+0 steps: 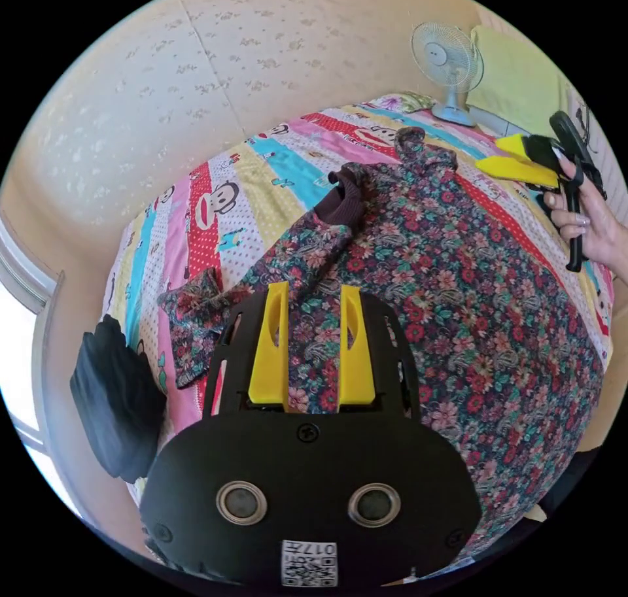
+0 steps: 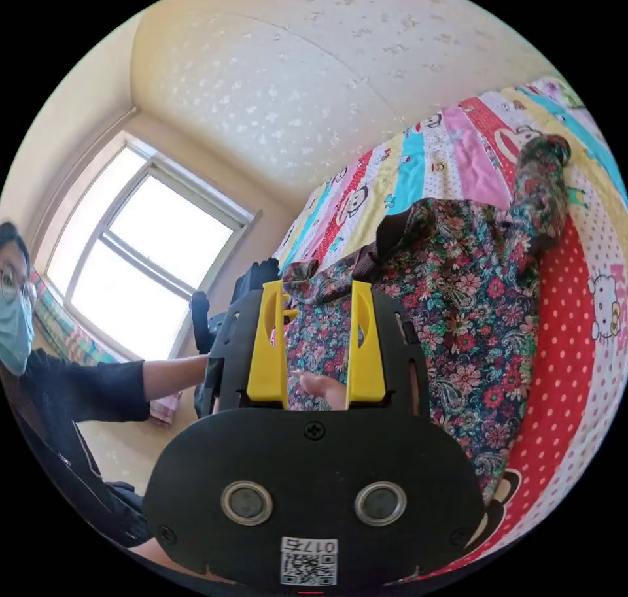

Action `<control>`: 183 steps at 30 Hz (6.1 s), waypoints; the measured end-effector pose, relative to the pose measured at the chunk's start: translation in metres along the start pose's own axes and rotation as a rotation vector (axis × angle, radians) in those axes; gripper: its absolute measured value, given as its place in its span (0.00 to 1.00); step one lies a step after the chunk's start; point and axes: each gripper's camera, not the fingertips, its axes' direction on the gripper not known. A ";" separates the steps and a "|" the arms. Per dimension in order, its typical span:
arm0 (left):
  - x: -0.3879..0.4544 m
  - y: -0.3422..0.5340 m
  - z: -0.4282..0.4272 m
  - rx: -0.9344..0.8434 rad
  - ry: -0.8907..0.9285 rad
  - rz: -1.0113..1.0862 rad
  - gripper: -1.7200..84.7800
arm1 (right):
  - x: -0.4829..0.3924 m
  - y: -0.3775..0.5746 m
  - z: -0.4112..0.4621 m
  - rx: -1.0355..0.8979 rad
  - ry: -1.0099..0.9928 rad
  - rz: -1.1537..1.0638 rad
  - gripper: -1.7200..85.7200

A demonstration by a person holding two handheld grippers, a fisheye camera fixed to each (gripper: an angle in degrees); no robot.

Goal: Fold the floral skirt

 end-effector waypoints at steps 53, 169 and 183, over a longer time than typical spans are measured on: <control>-0.339 0.399 0.282 0.320 0.772 -1.175 0.03 | -0.082 -0.047 0.156 -0.398 -0.290 -0.162 0.21; -0.085 0.076 0.034 0.096 -0.084 -0.389 0.06 | -0.122 -0.222 0.276 -0.476 0.085 -0.391 0.06; -0.151 0.169 0.013 0.235 0.211 -0.693 0.09 | -0.112 -0.220 0.234 -0.481 -0.162 -0.234 0.16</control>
